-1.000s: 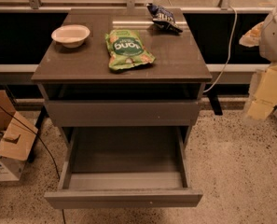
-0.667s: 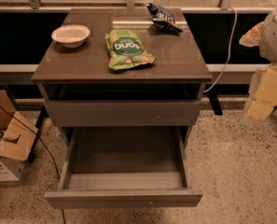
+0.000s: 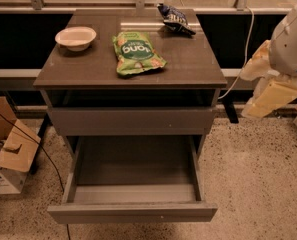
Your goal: Close middle drawer
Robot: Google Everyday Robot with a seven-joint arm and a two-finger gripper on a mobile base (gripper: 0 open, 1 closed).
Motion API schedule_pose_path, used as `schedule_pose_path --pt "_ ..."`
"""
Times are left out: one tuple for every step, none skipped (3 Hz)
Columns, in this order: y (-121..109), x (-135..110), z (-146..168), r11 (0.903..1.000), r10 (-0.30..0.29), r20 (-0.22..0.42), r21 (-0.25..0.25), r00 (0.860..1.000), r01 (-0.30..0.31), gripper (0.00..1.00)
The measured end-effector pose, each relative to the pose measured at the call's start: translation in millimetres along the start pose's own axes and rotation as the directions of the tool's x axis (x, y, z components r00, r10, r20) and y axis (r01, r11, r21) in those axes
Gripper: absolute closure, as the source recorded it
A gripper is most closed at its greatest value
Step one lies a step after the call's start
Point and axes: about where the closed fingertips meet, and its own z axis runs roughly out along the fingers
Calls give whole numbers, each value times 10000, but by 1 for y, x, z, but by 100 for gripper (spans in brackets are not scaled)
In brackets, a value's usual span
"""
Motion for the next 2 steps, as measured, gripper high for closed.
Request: schedule_pose_path --pt "14 -3 31 9982 -361 610 -454 9975 389 67" --pt "25 2 72 9952 -121 1426 -944 9897 258 90"
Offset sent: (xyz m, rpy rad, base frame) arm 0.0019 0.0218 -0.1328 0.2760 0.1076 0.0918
